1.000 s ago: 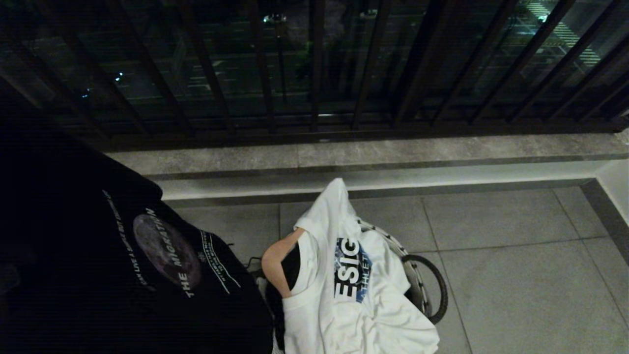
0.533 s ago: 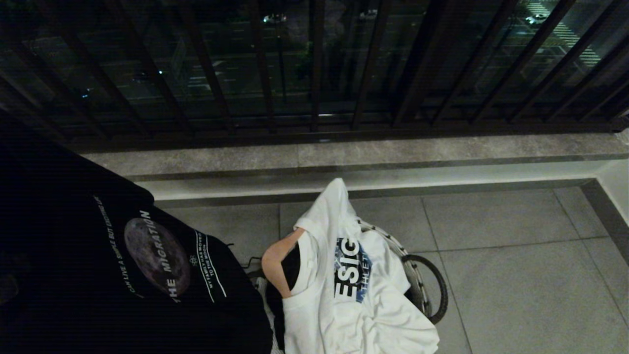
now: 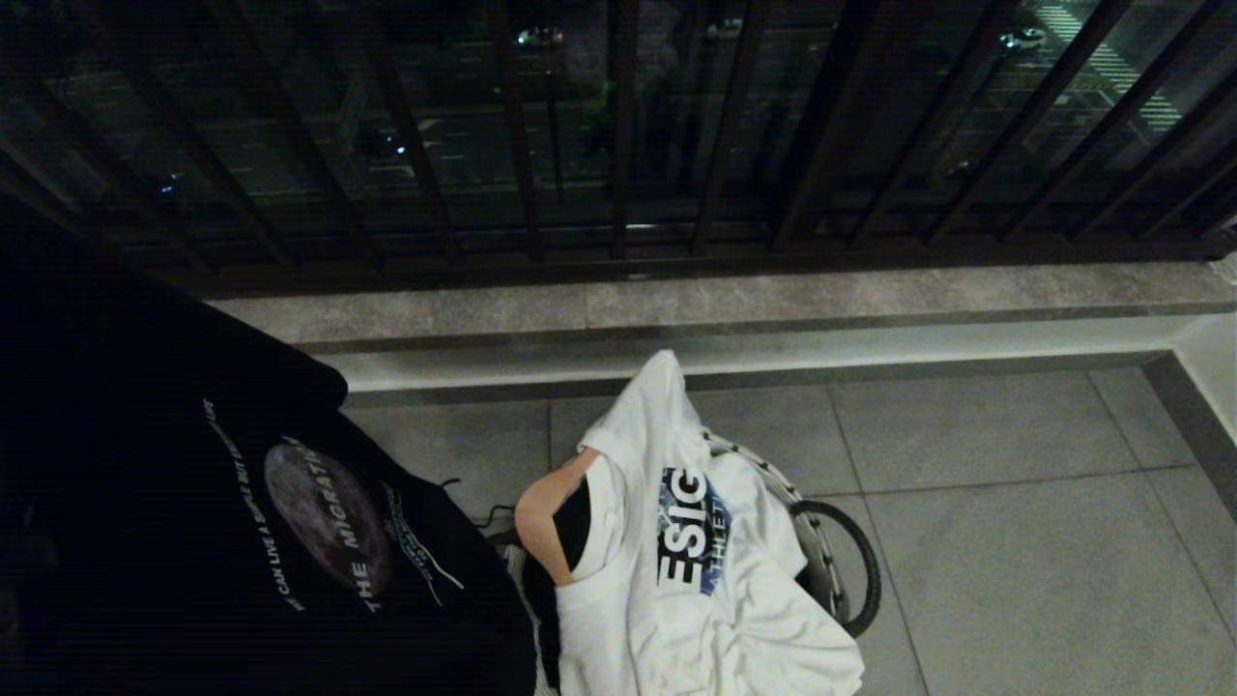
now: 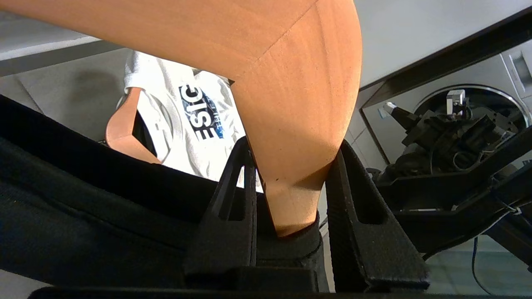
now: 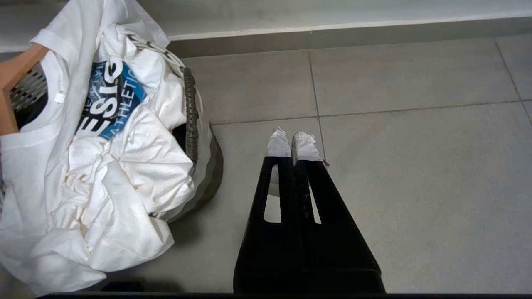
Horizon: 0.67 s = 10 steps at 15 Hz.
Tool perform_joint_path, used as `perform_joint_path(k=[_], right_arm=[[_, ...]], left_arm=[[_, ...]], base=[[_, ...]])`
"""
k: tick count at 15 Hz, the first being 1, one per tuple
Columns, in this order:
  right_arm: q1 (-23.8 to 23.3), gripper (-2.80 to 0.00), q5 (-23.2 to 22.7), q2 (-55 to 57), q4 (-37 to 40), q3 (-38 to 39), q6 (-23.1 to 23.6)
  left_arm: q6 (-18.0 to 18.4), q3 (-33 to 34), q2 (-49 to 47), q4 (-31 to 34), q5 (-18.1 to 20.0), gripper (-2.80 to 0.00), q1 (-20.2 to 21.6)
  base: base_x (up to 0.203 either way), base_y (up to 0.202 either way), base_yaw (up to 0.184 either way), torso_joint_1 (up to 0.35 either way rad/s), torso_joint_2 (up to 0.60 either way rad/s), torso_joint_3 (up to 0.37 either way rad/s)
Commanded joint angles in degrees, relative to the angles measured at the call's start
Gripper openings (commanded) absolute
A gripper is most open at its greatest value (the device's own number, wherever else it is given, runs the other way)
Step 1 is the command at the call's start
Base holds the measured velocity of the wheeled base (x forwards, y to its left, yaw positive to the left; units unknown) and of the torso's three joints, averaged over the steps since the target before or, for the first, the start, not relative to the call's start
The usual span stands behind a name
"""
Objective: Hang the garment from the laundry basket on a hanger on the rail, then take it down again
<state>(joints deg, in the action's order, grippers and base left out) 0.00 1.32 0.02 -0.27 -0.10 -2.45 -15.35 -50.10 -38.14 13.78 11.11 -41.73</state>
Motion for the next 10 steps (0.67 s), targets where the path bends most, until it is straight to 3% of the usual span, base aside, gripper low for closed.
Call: perform_joint_path(k=[1,6,10], right_arm=[[0.0,-2.80,0.1,0.0,-0.1,0.0,0.0],[0.0,-2.80,0.0,0.0,0.0,0.0,0.0],[0.0,-2.80,0.0,0.0,0.0,0.0,0.0]], left_arm=[[0.1,0.3,0.0,0.2,0.1,-2.80,0.1],[0.1,0.7,-0.8,0.3,0.2,-2.80,0.2],[0.2,0.1,-1.0,1.2,0.1,-2.80,0.2]], base=[[0.000,0.000,0.000,0.000,0.00,0.000],[0.000,0.000,0.000,0.000,0.00,0.000],[0.000,0.000,0.000,0.004,0.00,0.137]])
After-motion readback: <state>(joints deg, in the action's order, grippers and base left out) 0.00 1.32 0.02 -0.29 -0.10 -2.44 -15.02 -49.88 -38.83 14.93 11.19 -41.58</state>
